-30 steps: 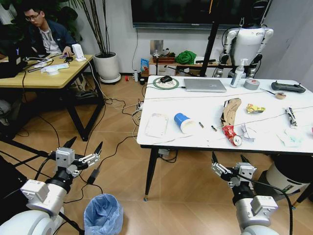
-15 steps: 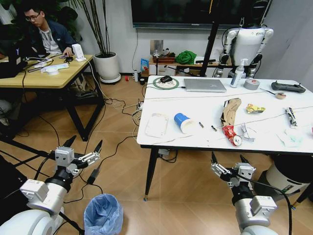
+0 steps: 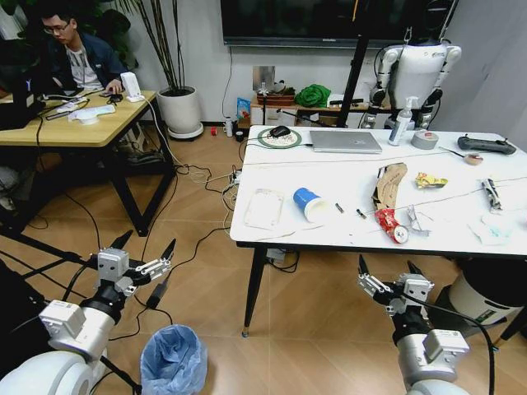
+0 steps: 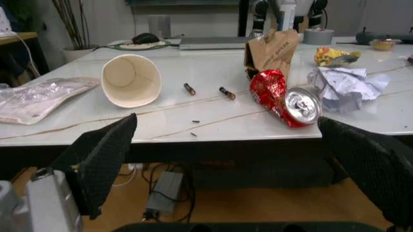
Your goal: Pick up the trash bin and place the trash from the table into it.
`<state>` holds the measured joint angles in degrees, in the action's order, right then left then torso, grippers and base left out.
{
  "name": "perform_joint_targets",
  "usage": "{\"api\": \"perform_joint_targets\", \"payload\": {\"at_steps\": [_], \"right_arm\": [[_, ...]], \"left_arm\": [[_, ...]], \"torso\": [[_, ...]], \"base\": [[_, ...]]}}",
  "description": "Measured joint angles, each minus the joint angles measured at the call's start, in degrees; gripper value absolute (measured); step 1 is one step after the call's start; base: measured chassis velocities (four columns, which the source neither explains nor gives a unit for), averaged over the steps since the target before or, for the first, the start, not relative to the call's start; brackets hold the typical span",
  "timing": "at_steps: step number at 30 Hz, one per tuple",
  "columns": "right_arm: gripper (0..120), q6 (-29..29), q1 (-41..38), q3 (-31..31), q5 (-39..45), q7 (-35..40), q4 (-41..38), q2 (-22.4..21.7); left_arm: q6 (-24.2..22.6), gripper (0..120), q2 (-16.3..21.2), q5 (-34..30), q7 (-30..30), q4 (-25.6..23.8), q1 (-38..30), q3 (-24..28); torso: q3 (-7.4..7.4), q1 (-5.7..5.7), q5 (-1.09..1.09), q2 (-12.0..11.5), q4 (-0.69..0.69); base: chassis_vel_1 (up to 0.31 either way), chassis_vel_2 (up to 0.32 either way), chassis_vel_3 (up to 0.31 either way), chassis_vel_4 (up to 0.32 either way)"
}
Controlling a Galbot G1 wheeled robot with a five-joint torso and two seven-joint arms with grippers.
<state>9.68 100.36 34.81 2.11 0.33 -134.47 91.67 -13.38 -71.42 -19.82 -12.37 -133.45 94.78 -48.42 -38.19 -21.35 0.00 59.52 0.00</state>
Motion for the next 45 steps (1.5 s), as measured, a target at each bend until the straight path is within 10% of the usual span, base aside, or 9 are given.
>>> {"api": "perform_joint_targets", "payload": {"at_steps": [45], "right_arm": [[100, -0.4, 0.8, 0.6, -0.2, 0.0, -0.5, 0.2]], "left_arm": [[0.0, 100, 1.2, -0.5, -1.2, 0.3, 0.3, -0.1]], "torso": [[7.17, 5.47, 0.00, -12.6, 0.00]], "base": [[0.000, 0.000, 0.000, 0.000]]}}
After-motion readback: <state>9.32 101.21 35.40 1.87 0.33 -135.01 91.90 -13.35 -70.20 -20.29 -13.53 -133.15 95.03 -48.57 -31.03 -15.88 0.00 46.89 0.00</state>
